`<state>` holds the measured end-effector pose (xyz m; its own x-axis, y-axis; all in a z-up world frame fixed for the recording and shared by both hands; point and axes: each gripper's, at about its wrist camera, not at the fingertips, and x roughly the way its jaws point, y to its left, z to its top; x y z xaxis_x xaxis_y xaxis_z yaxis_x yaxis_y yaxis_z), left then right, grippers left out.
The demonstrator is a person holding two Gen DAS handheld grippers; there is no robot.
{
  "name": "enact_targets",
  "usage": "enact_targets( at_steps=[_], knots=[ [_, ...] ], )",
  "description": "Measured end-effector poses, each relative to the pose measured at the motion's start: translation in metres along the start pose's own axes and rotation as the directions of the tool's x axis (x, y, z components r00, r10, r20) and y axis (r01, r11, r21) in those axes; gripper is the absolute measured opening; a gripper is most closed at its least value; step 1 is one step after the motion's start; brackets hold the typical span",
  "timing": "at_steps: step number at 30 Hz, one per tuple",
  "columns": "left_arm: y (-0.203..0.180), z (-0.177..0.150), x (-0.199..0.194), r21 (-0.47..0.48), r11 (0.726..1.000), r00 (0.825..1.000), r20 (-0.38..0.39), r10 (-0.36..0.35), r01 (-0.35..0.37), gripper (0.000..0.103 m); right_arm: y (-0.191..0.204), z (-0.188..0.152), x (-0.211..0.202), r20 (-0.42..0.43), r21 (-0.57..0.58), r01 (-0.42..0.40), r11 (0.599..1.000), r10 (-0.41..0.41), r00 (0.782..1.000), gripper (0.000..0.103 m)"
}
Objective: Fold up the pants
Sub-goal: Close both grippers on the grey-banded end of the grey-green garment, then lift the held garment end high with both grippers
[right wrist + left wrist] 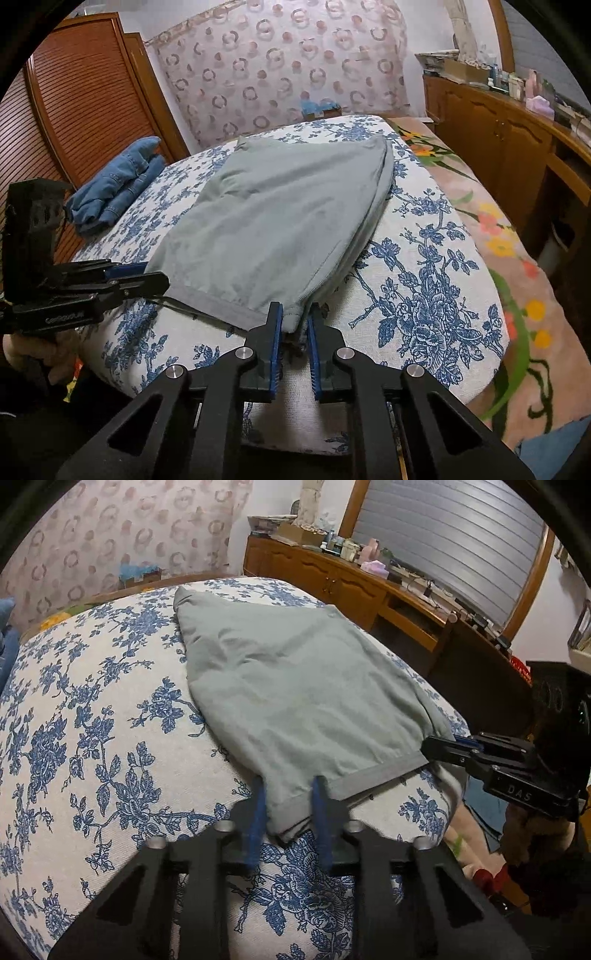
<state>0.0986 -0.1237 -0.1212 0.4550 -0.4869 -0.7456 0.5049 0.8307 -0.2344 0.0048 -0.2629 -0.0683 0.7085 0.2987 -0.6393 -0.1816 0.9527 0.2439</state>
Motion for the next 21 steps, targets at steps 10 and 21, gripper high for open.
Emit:
enact_targets(
  at_steps=[10, 21],
  knots=[
    [-0.008, 0.029, -0.055, 0.036, 0.999, 0.99, 0.142, 0.015, -0.02, 0.006, 0.011, 0.027, -0.033, 0.115, -0.025, -0.047, 0.999, 0.049, 0.992, 0.012],
    [-0.024, 0.081, -0.164, 0.096, 0.991, 0.925, 0.378, 0.048, -0.09, 0.005, 0.063, 0.093, -0.111, 0.305, -0.194, -0.078, 0.978, 0.135, 0.943, 0.012]
  ],
)
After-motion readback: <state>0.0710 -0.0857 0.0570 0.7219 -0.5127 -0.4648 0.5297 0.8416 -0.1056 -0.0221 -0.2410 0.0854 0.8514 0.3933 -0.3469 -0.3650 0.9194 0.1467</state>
